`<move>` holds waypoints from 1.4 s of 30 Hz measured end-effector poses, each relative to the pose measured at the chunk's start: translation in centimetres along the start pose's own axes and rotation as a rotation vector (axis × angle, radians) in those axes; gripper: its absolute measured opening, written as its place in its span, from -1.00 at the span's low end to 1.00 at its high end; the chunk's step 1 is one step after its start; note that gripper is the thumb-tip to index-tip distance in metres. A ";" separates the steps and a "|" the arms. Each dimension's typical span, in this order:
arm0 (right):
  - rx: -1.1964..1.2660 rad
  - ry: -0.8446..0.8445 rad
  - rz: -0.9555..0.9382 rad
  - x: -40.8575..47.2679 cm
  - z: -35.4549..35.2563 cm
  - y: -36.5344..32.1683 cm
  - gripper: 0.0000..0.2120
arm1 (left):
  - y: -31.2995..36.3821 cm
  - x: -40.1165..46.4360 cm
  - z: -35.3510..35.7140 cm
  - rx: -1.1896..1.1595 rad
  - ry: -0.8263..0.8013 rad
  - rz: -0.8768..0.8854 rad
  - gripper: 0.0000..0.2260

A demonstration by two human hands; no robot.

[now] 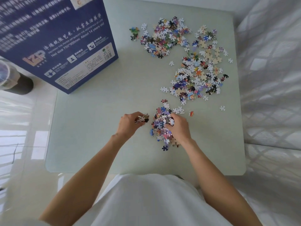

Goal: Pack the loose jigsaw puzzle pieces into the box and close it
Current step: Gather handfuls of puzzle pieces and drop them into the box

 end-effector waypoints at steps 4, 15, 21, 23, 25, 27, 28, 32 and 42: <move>-0.029 0.055 -0.042 0.3 -2.3 -1.1 -0.63 | 1.3 -0.3 -2.8 -0.018 0.064 0.045 -0.75; 0.361 -0.014 -0.300 2.3 -11.5 -15.6 -0.80 | 8.9 -1.4 -19.0 -0.006 0.439 0.328 -0.67; 0.469 0.062 -0.570 5.8 -18.7 -26.9 -0.78 | 15.7 -2.4 -35.0 0.019 0.830 0.531 -0.66; 0.467 0.103 -0.673 7.0 -20.8 -31.1 -0.76 | 16.5 -1.4 -39.2 0.024 0.920 0.532 -0.68; 0.468 0.161 -0.774 7.9 -22.7 -35.1 -0.76 | 16.6 0.3 -41.8 0.117 0.966 0.516 -0.70; 0.479 0.229 -0.867 8.4 -24.2 -38.5 -0.77 | 15.9 2.5 -42.9 0.249 0.951 0.472 -0.71; 0.485 0.262 -0.911 8.8 -24.7 -40.2 -0.77 | 15.4 3.4 -43.2 0.291 0.937 0.450 -0.71; 0.473 0.337 -1.039 10.4 -24.5 -45.6 -0.75 | 13.3 6.0 -42.7 0.368 0.821 0.373 -0.73; 0.034 0.054 -1.225 12.3 -16.3 -50.9 -0.70 | 11.1 6.9 -42.9 0.310 0.717 0.281 -0.76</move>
Point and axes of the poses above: each hand's wrist, its own x-axis towards the middle knuckle, its own z-axis out of the palm, y = z × x, the point moved 9 cm from there along x, towards the middle knuckle, and after that the axes turned 10 degrees about y, right-handed, at the moved point
